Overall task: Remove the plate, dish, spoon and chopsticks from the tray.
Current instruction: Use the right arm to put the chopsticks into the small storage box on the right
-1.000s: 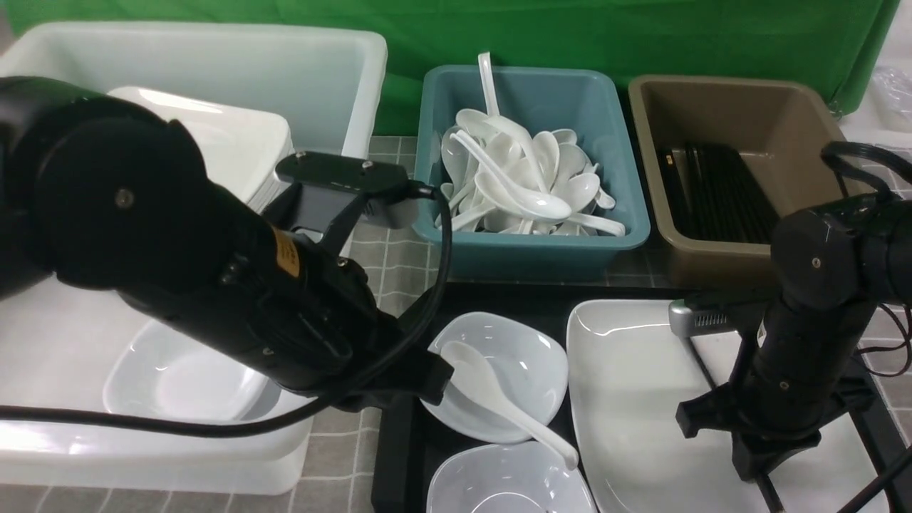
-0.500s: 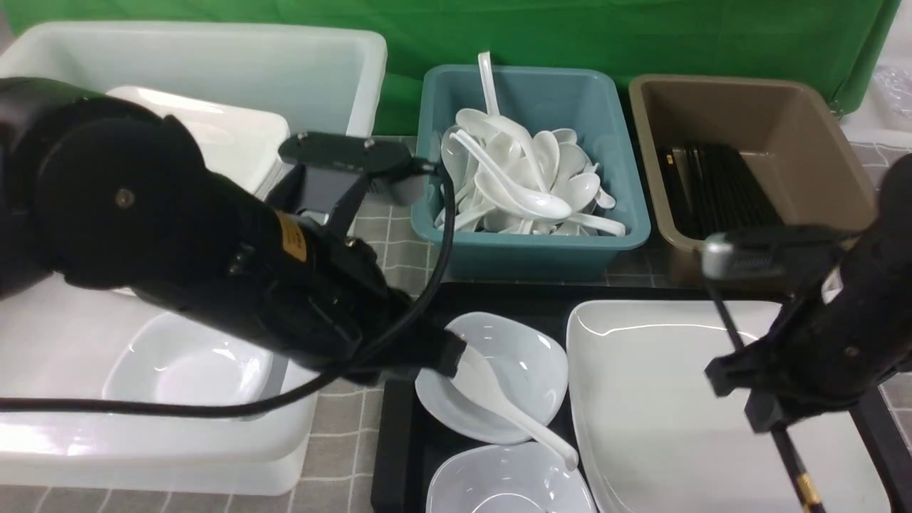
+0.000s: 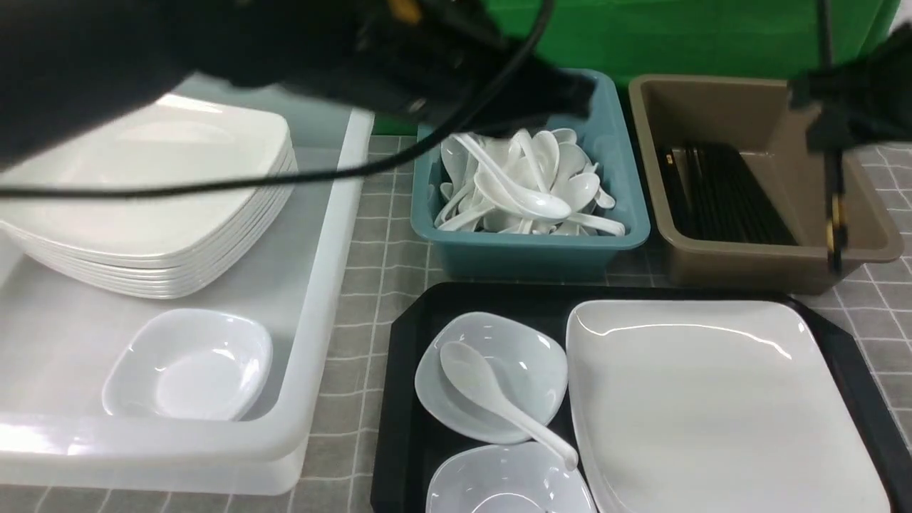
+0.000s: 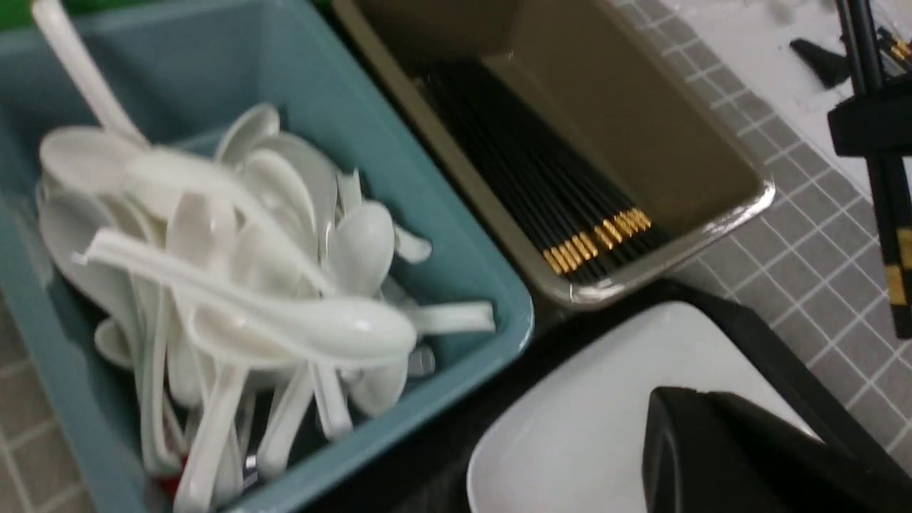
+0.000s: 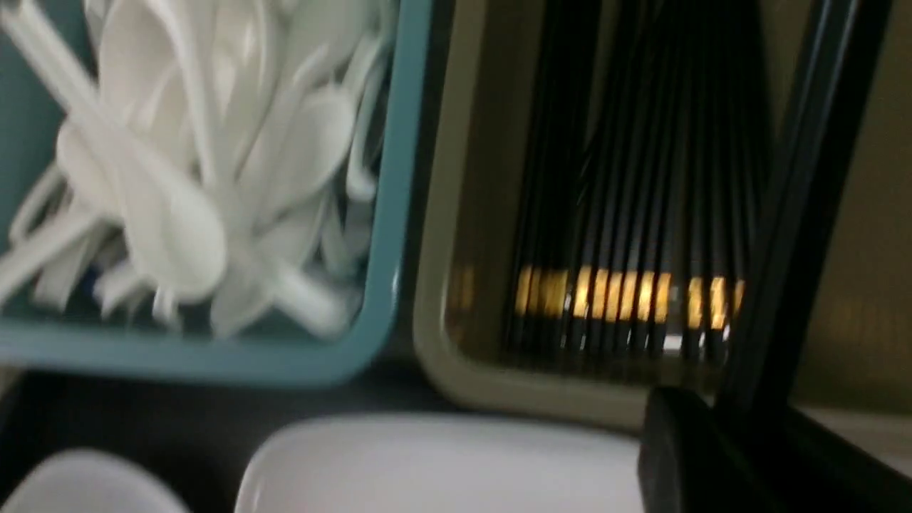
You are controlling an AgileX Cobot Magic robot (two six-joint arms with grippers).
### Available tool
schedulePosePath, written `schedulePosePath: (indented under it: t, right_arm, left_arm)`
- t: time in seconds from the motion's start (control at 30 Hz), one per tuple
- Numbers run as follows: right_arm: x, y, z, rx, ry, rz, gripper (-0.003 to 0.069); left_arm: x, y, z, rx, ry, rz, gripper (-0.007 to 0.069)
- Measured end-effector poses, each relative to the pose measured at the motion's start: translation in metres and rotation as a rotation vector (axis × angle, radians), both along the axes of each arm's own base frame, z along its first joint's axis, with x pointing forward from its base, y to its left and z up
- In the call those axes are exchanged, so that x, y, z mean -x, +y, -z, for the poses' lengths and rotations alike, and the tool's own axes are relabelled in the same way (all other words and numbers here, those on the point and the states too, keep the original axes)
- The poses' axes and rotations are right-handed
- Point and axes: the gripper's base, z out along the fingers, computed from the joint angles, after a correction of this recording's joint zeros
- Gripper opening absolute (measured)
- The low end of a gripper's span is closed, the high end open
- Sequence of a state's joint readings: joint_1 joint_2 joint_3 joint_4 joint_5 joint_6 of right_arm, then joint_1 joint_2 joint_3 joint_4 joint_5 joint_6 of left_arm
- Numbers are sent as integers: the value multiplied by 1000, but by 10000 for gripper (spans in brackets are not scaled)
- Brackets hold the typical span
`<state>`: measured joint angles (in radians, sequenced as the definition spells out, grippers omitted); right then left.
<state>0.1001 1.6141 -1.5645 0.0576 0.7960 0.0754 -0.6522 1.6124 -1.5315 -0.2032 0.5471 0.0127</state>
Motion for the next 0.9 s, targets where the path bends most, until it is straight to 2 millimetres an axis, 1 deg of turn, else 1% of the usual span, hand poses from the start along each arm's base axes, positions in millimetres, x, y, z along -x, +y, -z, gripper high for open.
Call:
schedulePosePath:
  t: [0.03, 0.07, 0.1, 0.13, 0.17, 0.23, 0.3, 0.33, 0.47, 0.57, 0.63, 0.67, 0.7, 0.77, 0.8, 0.83, 0.9]
  right_arm:
    - [-12, -4, -3, -4, -40, 15, 71]
    - [-24, -6, -1, -6, -63, 27, 71]
    - [-30, -8, 0, -7, -75, 32, 71]
    - [-43, -9, 7, -9, -92, 41, 71]
    - [-51, -11, 11, -11, -99, 48, 71]
    - [-71, -11, 22, -16, -141, 59, 71]
    - [-87, -11, 37, -18, -177, 65, 71]
    - [-98, -10, 51, -19, -187, 67, 71]
    - [-119, -9, 87, -18, -185, 72, 73]
    - [-124, -9, 109, -13, -126, 73, 106]
    - [-123, -9, 115, -10, -85, 71, 168]
    - [-123, -9, 116, -9, -77, 71, 177]
    - [-119, -9, 119, -6, -30, 68, 262]
    - [-113, -9, 116, 8, 39, 59, 341]
    - [-110, -10, 114, 17, 63, 52, 356]
    - [-105, -10, 110, 33, 96, 38, 359]
    - [-88, -11, 92, 79, 159, -22, 315]
  left_arm:
    - [-8, -6, 3, -8, -7, 6, 20]
    - [-14, -11, 4, -9, -9, 7, 20]
    - [-18, -13, 6, -12, -9, 8, 20]
    - [-24, -18, 10, -13, -3, 9, 20]
    - [-26, -20, 12, -14, -2, 9, 20]
    - [-33, -26, 22, -24, 19, 9, 20]
    - [-37, -29, 31, -39, 33, 12, 20]
    - [-40, -31, 37, -54, 36, 19, 20]
    - [-44, -35, 50, -86, 61, 35, 20]
    - [-43, -35, 53, -100, 86, 42, 20]
    - [-41, -35, 55, -114, 107, 49, 20]
    - [-41, -34, 55, -116, 109, 50, 20]
    - [-39, -34, 57, -132, 140, 58, 20]
    - [-35, -33, 60, -153, 194, 73, 20]
    - [-33, -33, 61, -159, 221, 80, 20]
    - [-31, -32, 61, -168, 240, 86, 20]
    - [-23, -31, 59, -194, 291, 124, 20]
